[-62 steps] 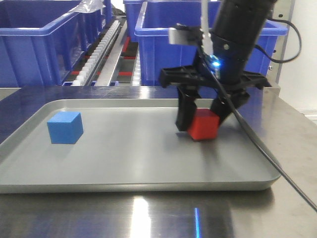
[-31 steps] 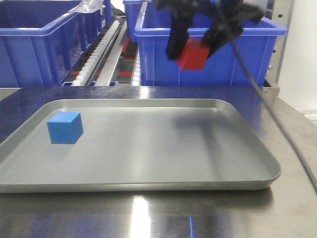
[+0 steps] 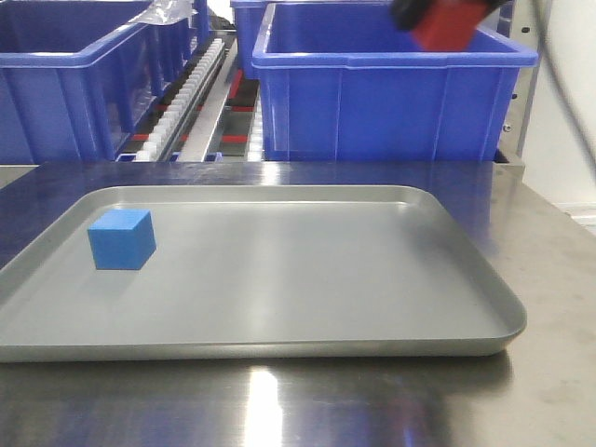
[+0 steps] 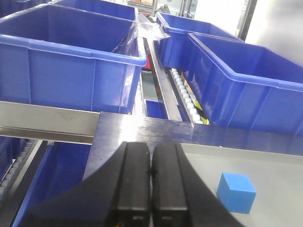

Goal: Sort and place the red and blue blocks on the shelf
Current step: 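Lift the red cube up out of the tray with the right gripper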

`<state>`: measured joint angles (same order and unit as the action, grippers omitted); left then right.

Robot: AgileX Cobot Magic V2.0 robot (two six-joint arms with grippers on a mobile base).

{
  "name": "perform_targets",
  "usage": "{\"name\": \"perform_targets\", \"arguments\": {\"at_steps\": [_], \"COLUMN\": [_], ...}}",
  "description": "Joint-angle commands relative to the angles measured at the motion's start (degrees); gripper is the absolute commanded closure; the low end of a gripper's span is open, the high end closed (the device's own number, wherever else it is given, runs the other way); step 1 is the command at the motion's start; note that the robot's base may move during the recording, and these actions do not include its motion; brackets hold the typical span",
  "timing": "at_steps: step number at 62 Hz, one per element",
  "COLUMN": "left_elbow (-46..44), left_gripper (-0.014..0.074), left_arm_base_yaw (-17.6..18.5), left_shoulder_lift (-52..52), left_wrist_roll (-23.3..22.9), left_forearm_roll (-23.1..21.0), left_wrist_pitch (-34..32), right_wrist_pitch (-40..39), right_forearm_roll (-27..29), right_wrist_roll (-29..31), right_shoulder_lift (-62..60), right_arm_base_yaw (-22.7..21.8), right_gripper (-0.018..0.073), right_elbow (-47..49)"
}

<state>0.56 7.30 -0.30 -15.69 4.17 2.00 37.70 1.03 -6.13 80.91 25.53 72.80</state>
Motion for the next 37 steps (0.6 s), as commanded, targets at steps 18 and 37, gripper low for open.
{"name": "perform_targets", "arguments": {"at_steps": [18,37], "left_elbow": [1.46,1.46], "left_gripper": [0.0467,0.0467], "left_arm_base_yaw": [-0.08,-0.08], "left_shoulder_lift": [-1.13,-1.13], "left_wrist_roll": [-0.1,-0.1], "left_forearm_roll": [-0.38,-0.38], "left_wrist_pitch": [-5.01,-5.01], "right_wrist_pitch": [-9.13,-12.88], "right_forearm_roll": [-1.03,-0.72], "right_wrist_roll": [0.44,0.44], "right_shoulder_lift": [-20.8,-38.2], "right_arm_base_yaw": [-12.42,-23.17], "right_gripper": [0.0501,0.0501], "right_elbow": [-14.02,-28.83]}}
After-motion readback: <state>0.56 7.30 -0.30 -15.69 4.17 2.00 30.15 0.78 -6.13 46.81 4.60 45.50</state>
